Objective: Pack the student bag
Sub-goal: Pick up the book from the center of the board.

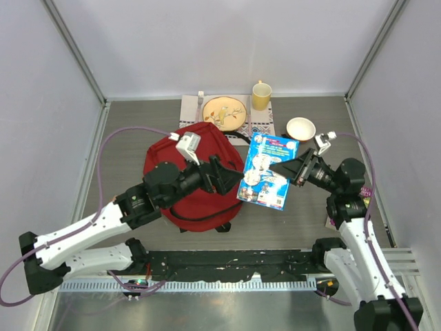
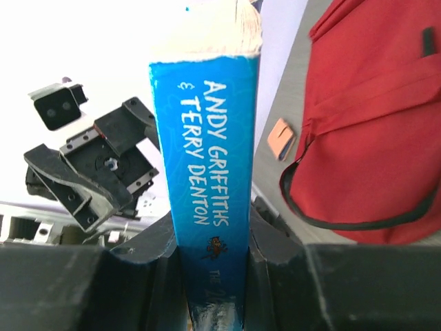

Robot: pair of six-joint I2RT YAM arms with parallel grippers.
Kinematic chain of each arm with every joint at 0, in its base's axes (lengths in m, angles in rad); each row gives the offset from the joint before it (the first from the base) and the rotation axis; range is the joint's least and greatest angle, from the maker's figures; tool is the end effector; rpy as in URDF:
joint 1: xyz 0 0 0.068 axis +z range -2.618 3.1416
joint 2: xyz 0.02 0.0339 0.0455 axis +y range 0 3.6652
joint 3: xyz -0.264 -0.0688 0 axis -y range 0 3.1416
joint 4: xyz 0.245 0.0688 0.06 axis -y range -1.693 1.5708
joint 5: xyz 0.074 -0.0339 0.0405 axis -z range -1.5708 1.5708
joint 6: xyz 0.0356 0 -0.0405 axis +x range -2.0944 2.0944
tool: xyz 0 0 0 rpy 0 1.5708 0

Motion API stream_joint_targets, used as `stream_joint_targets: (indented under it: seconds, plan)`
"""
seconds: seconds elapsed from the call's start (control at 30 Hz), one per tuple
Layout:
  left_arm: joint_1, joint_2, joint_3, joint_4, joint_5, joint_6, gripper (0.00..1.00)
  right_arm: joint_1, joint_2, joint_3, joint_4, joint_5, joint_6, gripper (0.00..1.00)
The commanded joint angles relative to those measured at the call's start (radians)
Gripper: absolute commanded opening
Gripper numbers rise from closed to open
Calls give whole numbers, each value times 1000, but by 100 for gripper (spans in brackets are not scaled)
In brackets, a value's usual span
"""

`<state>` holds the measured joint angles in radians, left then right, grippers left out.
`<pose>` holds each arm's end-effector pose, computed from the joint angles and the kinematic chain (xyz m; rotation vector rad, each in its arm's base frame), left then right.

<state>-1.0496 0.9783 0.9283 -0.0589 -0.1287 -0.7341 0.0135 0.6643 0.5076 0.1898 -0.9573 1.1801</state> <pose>0.1179 -0.1963 0.3683 0.1833 1.8264 -1.2045 0.1575 0.0312 0.3004 0.1650 1.8086 1.6166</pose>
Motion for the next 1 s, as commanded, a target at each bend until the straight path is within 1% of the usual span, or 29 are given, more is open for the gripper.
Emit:
stream_joint_targets:
  seconds: [0.0, 0.03, 0.07, 0.1, 0.17, 0.3, 0.4, 0.43, 0.47, 0.6, 0.63, 0.67, 0.8, 0.83, 0.93, 0.97]
  plan:
    - [2, -78, 4, -65, -135, 42, 100, 182, 93, 109, 129, 70, -32, 1]
    - [2, -90, 4, -73, -162, 45, 100, 218, 112, 115, 113, 100, -57, 1]
    - [2, -101, 4, -100, -176, 45, 100, 289, 133, 123, 105, 124, -72, 1]
    - [2, -127, 1, -110, -195, 45, 100, 316, 164, 131, 111, 162, -88, 1]
    - [3, -151, -14, -125, -248, 44, 100, 370, 188, 131, 166, 186, -82, 1]
    - [10, -199, -32, -137, -278, 38, 100, 425, 254, 135, 230, 196, -65, 1]
    - [14, -202, -40, -134, -272, 33, 100, 465, 293, 129, 322, 193, -25, 1]
    - [16, -202, -43, -134, -272, 33, 100, 476, 297, 123, 394, 190, 18, 1]
    - [17, -202, -48, -127, -263, 33, 100, 483, 311, 115, 428, 187, 35, 1]
    - [51, -211, -88, -65, -209, 12, 100, 528, 348, 120, 536, 175, 98, 1]
    - [62, -214, -100, -58, -192, 7, 100, 545, 356, 120, 600, 170, 111, 1]
    - [74, -216, -105, -44, -175, 2, 100, 551, 360, 117, 623, 169, 140, 1]
    - [161, -224, -120, -10, -37, -21, 100, 571, 365, 112, 672, 166, 151, 1]
    - [177, -225, -126, -1, 19, -42, 100, 577, 365, 112, 680, 164, 148, 1]
    - [223, -231, -173, 62, 125, -77, 99, 594, 359, 106, 710, 160, 154, 1]
    - [232, -233, -202, 123, 161, -105, 100, 597, 357, 100, 726, 157, 162, 1]
